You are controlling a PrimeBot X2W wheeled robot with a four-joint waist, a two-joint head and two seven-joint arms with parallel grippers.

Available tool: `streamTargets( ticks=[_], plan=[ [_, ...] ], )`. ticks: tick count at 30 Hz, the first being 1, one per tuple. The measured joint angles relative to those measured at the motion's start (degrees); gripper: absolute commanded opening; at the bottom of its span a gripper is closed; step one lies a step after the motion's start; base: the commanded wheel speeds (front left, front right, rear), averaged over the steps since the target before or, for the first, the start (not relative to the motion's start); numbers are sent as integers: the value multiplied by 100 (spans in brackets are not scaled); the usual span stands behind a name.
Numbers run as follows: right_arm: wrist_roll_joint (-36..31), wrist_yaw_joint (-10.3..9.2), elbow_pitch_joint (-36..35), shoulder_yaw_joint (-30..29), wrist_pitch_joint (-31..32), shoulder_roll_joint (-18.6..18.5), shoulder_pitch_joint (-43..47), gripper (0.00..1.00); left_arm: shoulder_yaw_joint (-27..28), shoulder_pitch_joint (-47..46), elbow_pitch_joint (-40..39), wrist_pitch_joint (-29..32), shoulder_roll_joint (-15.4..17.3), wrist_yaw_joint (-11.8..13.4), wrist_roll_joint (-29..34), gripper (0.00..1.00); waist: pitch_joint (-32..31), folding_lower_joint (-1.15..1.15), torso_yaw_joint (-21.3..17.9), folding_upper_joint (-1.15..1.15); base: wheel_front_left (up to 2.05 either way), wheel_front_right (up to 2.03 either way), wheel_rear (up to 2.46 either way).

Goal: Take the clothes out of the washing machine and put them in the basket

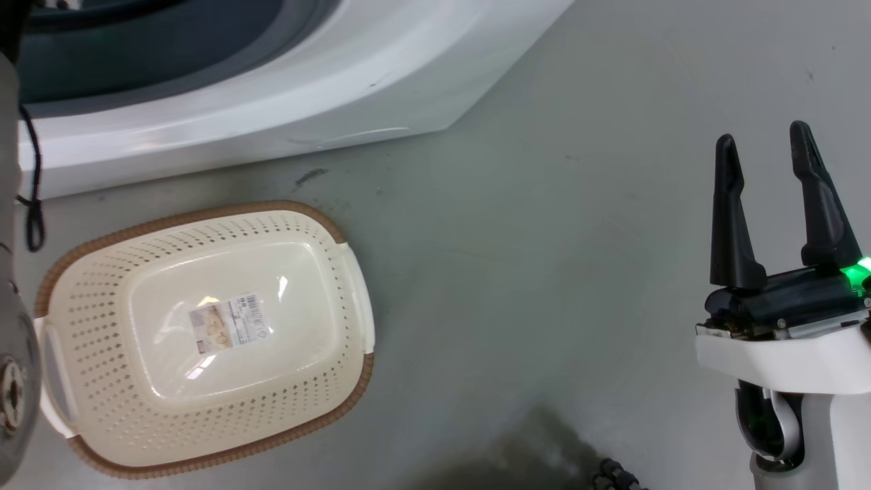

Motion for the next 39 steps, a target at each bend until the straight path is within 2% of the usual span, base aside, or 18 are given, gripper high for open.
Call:
streamTargets(
  ticks=[6,13,27,28,39],
  plan=[
    [169,0,-82,-19,0,1,-20,100,-554,-537,196,1096,91,-4,-213,100,280,0,-178,0,0,0,0],
    [310,0,-159,-4,0,1,-105,100,-890,-987,249,1789,437,-3,-482,100,616,-1,-304,0,0,0,0],
    [383,0,-242,3,0,1,-222,100,-1318,-1168,169,1803,557,-2,-888,100,988,-1,-378,0,0,0,0],
    [382,0,-242,4,0,1,-222,100,-1368,-1167,162,1769,569,-2,-890,0,990,-1,-377,0,0,0,0],
    [355,0,-192,23,0,1,-228,100,-1651,-982,90,1236,659,-5,-1293,0,791,-1,-332,0,0,0,0]
  ],
)
